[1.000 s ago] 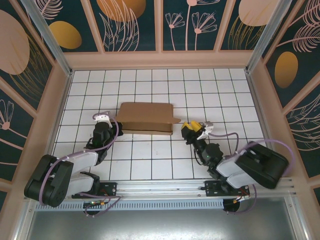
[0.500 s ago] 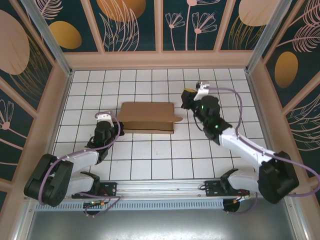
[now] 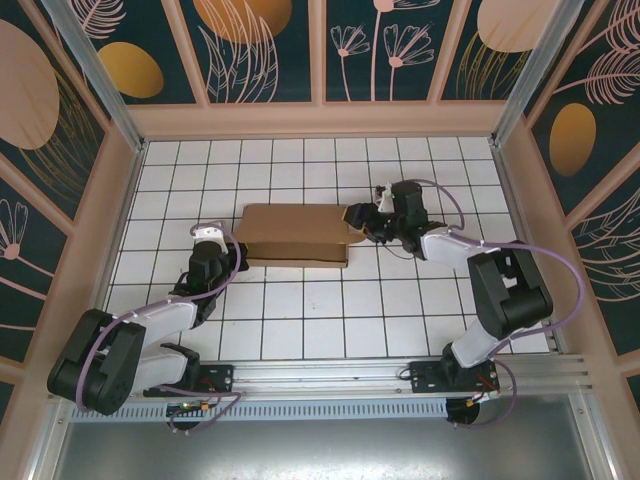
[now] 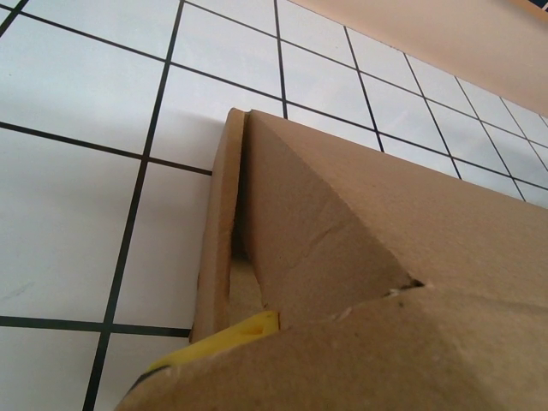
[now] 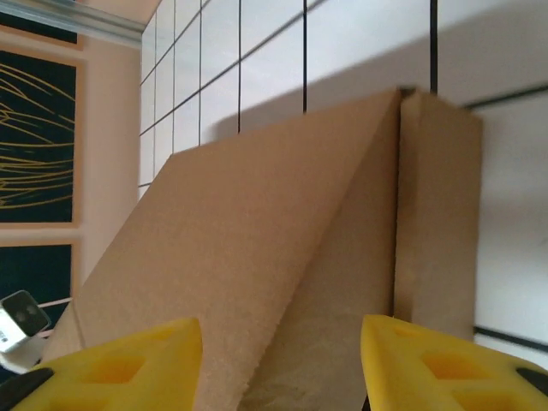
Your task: Fold the paper box
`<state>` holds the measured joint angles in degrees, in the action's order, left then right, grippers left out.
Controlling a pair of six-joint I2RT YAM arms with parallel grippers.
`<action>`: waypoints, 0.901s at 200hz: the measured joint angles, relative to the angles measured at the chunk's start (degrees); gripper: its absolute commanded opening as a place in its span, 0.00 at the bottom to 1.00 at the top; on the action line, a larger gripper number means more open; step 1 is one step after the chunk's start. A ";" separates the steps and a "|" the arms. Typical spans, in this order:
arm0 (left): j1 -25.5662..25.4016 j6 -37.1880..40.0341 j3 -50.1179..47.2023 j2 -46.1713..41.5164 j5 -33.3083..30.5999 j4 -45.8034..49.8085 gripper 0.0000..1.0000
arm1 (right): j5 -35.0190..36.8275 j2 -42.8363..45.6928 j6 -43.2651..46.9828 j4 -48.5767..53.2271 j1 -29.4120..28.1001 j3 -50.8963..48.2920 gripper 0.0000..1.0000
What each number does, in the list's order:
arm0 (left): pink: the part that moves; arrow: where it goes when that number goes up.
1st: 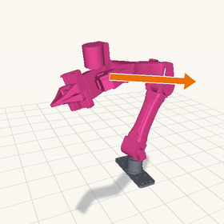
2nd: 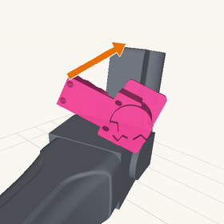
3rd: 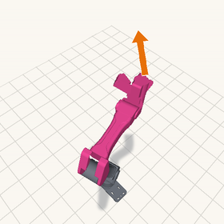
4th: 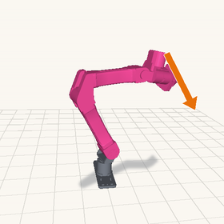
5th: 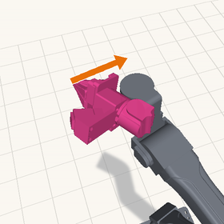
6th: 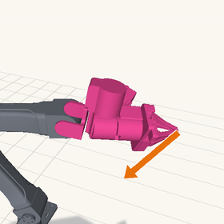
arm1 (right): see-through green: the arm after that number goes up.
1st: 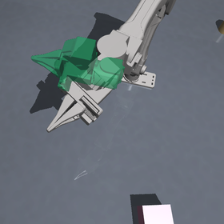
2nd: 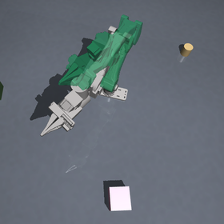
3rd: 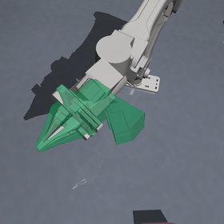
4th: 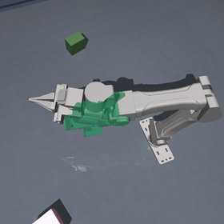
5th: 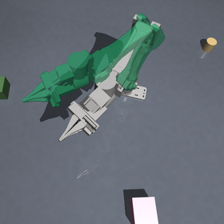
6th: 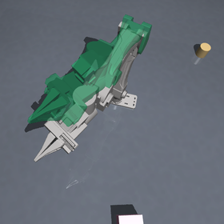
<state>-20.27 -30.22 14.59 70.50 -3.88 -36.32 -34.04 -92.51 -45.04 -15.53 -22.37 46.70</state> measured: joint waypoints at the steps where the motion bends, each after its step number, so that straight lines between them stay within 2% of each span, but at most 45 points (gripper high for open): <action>1: 0.00 0.00 0.00 0.00 0.02 -0.02 0.01 | -0.22 -0.15 -0.20 -0.20 -0.04 -0.04 0.53; 18: 0.00 0.00 0.00 0.02 0.24 -0.02 0.03 | -2.03 -1.53 -1.42 -1.77 -0.79 -0.17 0.50; 52: 0.00 -1.95 0.15 0.59 1.25 0.66 0.27 | 0.15 -2.71 1.73 0.66 -2.73 0.87 0.40; 85: 0.00 -5.75 0.15 -0.48 2.67 3.54 0.39 | 4.79 -2.69 5.79 2.51 -3.63 1.03 0.38; 132: 0.00 -11.17 -1.55 -8.22 3.48 7.10 0.43 | 10.05 -2.69 9.01 3.30 -3.67 0.79 0.40; 180: 0.00 -13.81 -2.89 -17.31 3.08 15.80 0.38 | 13.07 -2.23 11.85 6.71 -3.65 2.32 0.48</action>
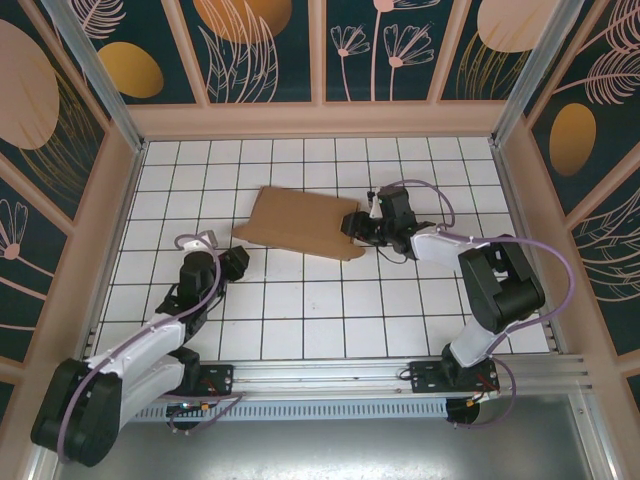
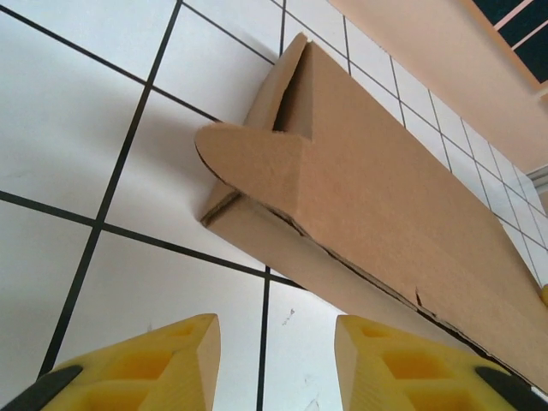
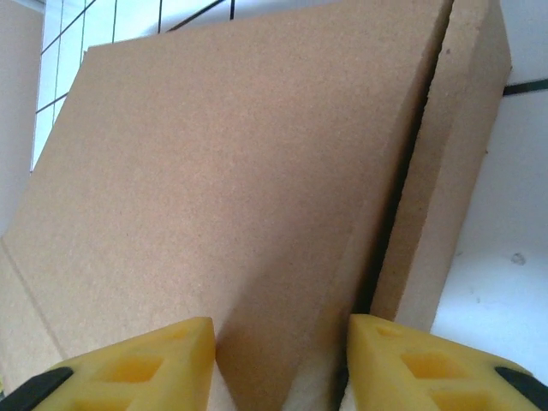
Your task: Fold the paper box
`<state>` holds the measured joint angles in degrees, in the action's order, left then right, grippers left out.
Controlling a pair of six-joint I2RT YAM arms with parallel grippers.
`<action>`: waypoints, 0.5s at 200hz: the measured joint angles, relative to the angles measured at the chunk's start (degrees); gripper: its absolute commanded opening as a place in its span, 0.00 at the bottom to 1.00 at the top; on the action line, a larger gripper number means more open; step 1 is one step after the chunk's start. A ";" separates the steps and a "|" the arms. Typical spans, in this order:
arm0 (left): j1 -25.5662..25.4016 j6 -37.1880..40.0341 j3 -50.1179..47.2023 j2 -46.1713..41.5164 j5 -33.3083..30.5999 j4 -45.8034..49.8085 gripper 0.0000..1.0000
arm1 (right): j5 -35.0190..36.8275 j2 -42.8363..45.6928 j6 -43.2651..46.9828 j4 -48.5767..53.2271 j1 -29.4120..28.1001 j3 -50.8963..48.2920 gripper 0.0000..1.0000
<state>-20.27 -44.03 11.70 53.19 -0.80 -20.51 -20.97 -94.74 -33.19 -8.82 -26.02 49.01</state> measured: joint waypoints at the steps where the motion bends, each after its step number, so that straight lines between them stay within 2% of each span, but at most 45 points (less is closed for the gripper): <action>1: 0.00 0.00 0.07 -0.17 -0.02 0.22 0.38 | 0.22 0.04 0.11 0.24 0.00 0.11 0.48; 18: 0.00 0.81 1.90 -3.02 -1.29 5.88 0.38 | 3.98 0.92 0.94 3.15 0.04 1.27 0.51; 33: 0.00 2.51 6.12 -3.67 -2.91 11.10 0.42 | 9.35 2.05 1.90 6.80 -0.04 2.89 0.56; 67: 0.00 8.31 21.05 3.10 -7.30 17.14 0.56 | 23.04 3.69 8.59 15.39 -2.58 9.92 0.66; 76: 0.13 10.16 24.55 6.01 -7.76 17.68 0.57 | 25.33 4.15 10.25 16.48 -3.30 11.50 0.60; 87: 0.55 11.80 28.06 9.64 -8.04 18.08 0.58 | 26.56 5.49 11.26 16.57 -3.61 11.85 0.43; 100: 1.62 13.86 31.43 14.38 -7.13 18.62 0.58 | 25.20 8.35 11.74 15.04 -2.56 9.73 0.35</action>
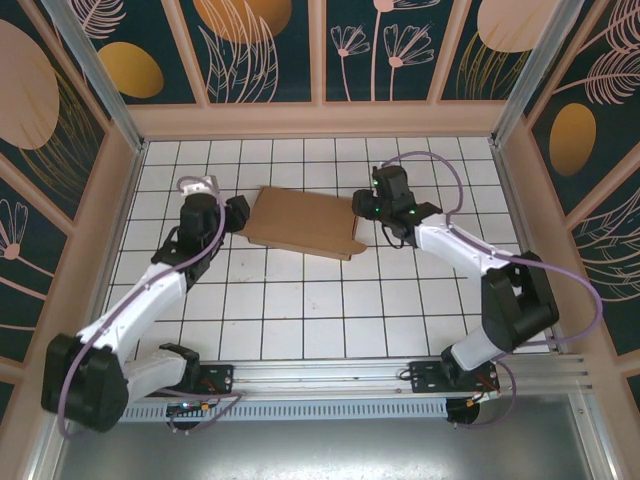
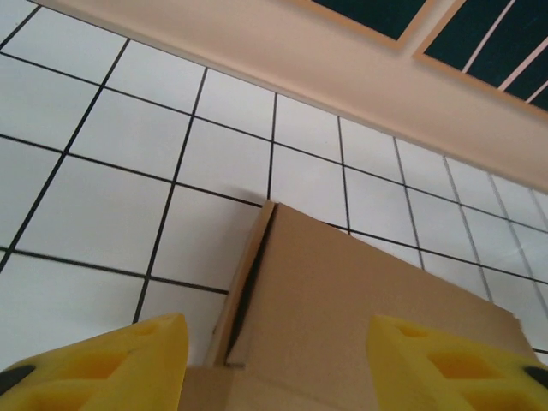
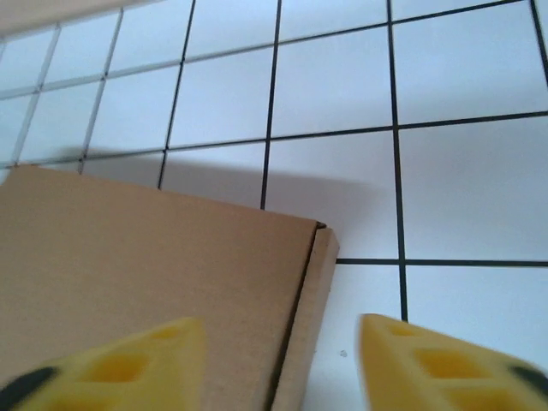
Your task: Fold the paper box
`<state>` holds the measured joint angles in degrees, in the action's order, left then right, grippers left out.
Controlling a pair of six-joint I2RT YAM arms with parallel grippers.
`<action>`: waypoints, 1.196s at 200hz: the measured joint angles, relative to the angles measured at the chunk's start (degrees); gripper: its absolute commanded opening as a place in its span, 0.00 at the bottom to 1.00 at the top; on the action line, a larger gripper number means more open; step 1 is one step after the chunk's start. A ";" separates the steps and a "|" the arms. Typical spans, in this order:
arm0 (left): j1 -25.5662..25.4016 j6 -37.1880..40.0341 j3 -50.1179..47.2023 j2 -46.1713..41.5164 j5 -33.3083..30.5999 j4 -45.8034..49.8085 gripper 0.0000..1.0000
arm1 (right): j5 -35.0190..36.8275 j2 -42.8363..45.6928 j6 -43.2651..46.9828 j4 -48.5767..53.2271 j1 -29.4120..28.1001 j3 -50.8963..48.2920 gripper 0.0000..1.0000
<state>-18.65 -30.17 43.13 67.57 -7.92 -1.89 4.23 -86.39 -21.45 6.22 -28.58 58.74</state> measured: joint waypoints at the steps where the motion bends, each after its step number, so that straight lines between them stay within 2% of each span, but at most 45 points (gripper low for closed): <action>1: 0.09 0.09 0.17 0.33 0.04 0.00 0.58 | -0.17 0.22 0.11 -0.09 0.11 -0.20 0.34; 7: 0.76 0.76 1.44 2.73 0.81 0.11 0.58 | -1.86 1.70 -0.09 -0.85 1.11 -1.68 0.34; 14: 1.66 1.53 2.67 5.51 1.97 0.13 0.58 | -4.13 3.15 -0.39 -1.64 2.58 -3.21 0.40; 27: 3.41 2.58 4.11 10.32 4.61 0.20 0.57 | -8.24 3.98 -1.40 -3.19 5.16 -4.94 0.64; 34: 4.24 3.06 4.48 12.41 5.95 0.31 0.57 | -10.49 3.58 -2.60 -3.96 6.16 -5.40 0.71; 56: 6.40 3.93 4.68 17.42 9.94 0.44 0.57 | -16.96 1.01 -4.28 -5.31 6.95 -5.99 0.76; 72: 6.99 4.11 4.68 19.23 12.48 0.42 0.57 | -20.65 -1.22 -4.94 -6.27 6.84 -6.19 0.87; 104: 7.04 4.57 4.66 20.22 16.20 -0.79 0.56 | -23.93 -4.26 -6.03 -8.20 6.84 -8.24 0.94; 121: 7.04 4.94 4.55 20.24 16.65 -1.49 0.55 | -24.74 -5.84 -5.92 -8.85 6.84 -9.14 0.94; 163: 7.04 7.23 3.63 19.58 16.09 -1.95 0.54 | -25.33 -8.74 -5.88 -9.90 6.27 -9.18 0.82; 181: 7.04 8.15 3.50 19.37 17.81 -2.45 0.54 | -25.31 -9.18 -5.92 -10.34 5.68 -9.18 0.77; 239: 7.04 9.22 3.15 21.33 23.23 -4.72 0.53 | -25.31 -10.23 -5.88 -10.80 5.33 -9.18 0.72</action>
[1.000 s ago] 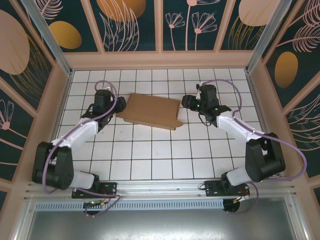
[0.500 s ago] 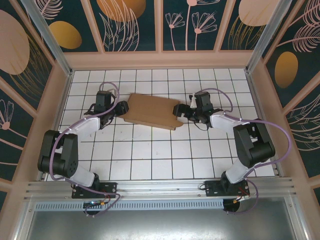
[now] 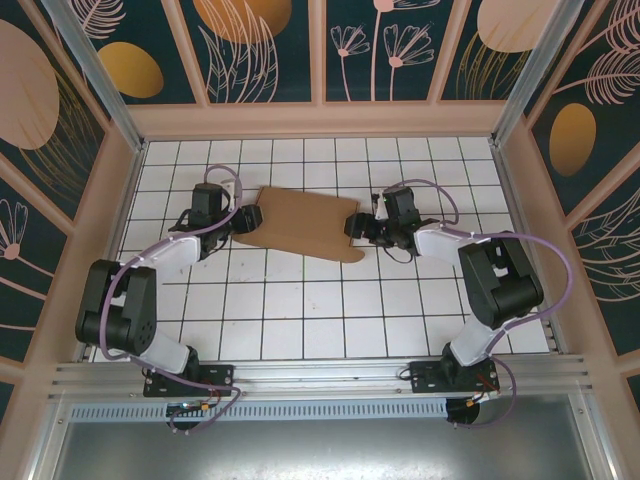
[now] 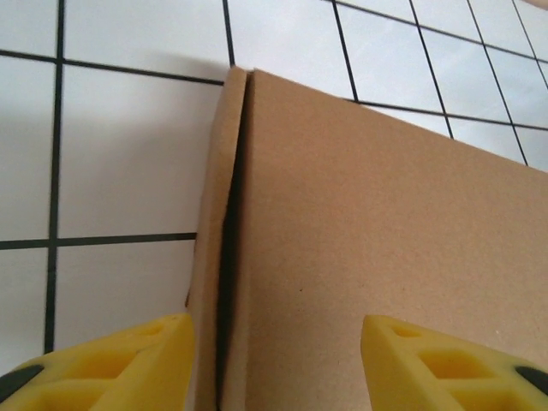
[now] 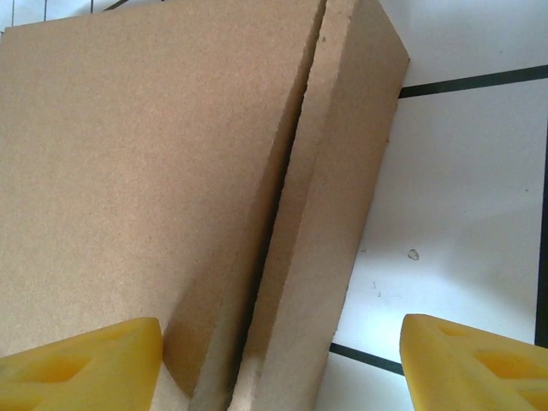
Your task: Fold the paper box
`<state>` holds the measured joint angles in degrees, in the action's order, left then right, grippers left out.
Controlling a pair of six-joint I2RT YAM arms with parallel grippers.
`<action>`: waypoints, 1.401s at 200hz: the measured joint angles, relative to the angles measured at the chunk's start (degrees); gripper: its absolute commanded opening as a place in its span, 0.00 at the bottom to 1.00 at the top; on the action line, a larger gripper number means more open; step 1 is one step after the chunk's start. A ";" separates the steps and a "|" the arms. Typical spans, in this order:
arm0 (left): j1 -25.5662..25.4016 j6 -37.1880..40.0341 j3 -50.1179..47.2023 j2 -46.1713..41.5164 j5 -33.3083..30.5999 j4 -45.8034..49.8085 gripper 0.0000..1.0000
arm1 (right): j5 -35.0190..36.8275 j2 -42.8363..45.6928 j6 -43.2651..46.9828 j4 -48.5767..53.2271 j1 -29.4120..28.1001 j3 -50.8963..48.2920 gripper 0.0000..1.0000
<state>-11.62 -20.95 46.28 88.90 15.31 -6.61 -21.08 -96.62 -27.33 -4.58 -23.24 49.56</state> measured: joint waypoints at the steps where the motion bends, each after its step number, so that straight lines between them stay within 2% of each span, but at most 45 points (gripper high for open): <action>1: 0.00 0.00 0.00 0.07 0.04 -0.02 0.53 | 0.00 -0.02 0.00 0.00 0.00 0.00 0.71; 24: 0.00 0.00 0.04 3.34 0.72 0.04 0.50 | 0.00 -0.81 0.02 -0.02 -0.02 0.00 0.67; 46: -0.04 -0.09 0.59 6.58 0.24 0.79 0.45 | 0.39 -1.73 0.46 0.00 -0.33 0.00 0.56; 84: -0.11 0.04 3.28 8.87 -0.31 0.44 0.33 | 1.03 -2.58 0.87 -1.40 -1.62 1.27 0.25; 97: -0.07 0.26 3.61 9.22 -0.59 0.35 0.30 | 2.47 -2.78 1.29 -1.55 -2.36 1.75 0.11; 108: 0.00 0.39 3.65 9.22 -0.83 0.35 0.29 | 3.39 -2.82 1.55 -2.01 -2.86 1.90 0.08; 114: 0.00 0.39 3.65 9.22 -0.98 0.35 0.30 | 4.00 -2.82 1.44 -2.23 -3.10 1.92 0.11; 160: 0.00 0.61 3.69 9.09 -1.42 0.37 0.34 | 4.98 -2.08 1.01 -2.43 -3.80 1.16 0.51; 199: -0.26 1.42 4.31 7.65 -4.31 2.49 0.49 | 7.02 2.64 0.98 2.58 -4.98 -0.50 0.69; 239: -0.26 1.42 5.66 -0.22 -8.81 4.48 0.53 | 13.79 14.03 1.97 5.25 -5.16 -0.57 0.74; 258: -0.28 0.98 7.63 -3.82 -10.05 4.46 0.51 | 14.91 13.97 3.76 5.88 -5.16 2.73 0.74; 280: -1.55 -1.79 7.30 -7.82 -10.27 3.82 0.48 | 14.60 10.05 6.56 6.38 -5.16 8.04 0.76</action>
<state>-13.17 -22.74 53.58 81.08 5.04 -2.79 -6.48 -86.56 -20.78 1.80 -28.40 57.60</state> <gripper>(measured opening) 0.492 0.747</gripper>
